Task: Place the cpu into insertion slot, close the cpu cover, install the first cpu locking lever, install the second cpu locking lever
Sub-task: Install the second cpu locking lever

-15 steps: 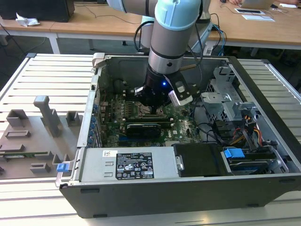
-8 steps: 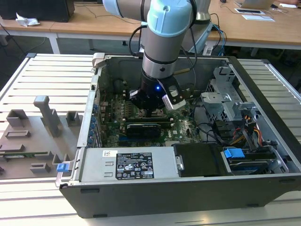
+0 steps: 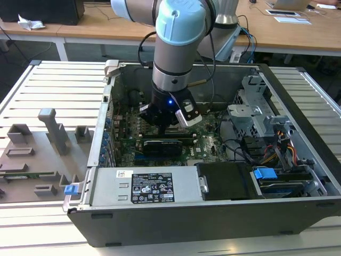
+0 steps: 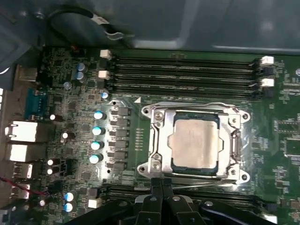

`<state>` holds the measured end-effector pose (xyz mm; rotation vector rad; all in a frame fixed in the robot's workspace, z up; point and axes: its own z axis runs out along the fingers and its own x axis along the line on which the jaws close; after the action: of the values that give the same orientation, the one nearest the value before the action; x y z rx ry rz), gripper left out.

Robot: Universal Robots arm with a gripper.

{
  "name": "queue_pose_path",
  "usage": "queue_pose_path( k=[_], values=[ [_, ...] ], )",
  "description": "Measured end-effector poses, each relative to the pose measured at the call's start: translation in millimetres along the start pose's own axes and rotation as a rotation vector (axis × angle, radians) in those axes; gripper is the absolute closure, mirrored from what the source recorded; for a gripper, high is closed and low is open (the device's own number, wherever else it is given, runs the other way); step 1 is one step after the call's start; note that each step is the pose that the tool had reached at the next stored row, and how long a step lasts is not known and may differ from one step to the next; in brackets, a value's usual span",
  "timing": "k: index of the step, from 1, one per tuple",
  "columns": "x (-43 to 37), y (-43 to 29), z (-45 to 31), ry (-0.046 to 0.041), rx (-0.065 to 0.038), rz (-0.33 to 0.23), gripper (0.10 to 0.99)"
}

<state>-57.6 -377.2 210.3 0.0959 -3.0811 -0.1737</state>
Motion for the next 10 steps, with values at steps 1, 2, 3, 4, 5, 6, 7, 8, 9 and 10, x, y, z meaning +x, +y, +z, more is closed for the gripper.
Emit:
queue_pose_path(
  k=[1,2,3,4,5,6,7,8,9,10],
  values=[
    [2.0,0.0,0.6,0.0005,-0.001,-0.004,0.980],
    [3.3,0.1,1.0,0.0008,-0.002,-0.009,0.980],
    [5.6,0.2,1.8,0.0017,-0.005,-0.018,0.980],
    [6.9,0.2,2.4,0.0025,-0.006,-0.026,0.980],
    [7.9,0.2,2.9,0.0033,-0.007,-0.033,0.980],
    [9.1,0.1,3.5,0.0045,-0.007,-0.043,0.980],
    [9.8,0.1,4.0,0.0054,-0.007,-0.052,0.980],
    [10.5,0.1,4.7,0.0069,-0.007,-0.065,0.980],
    [11.2,0.1,5.6,0.0098,-0.007,-0.089,0.980],
    [11.7,0.6,6.1,0.0129,-0.006,-0.115,0.980]
  ],
)
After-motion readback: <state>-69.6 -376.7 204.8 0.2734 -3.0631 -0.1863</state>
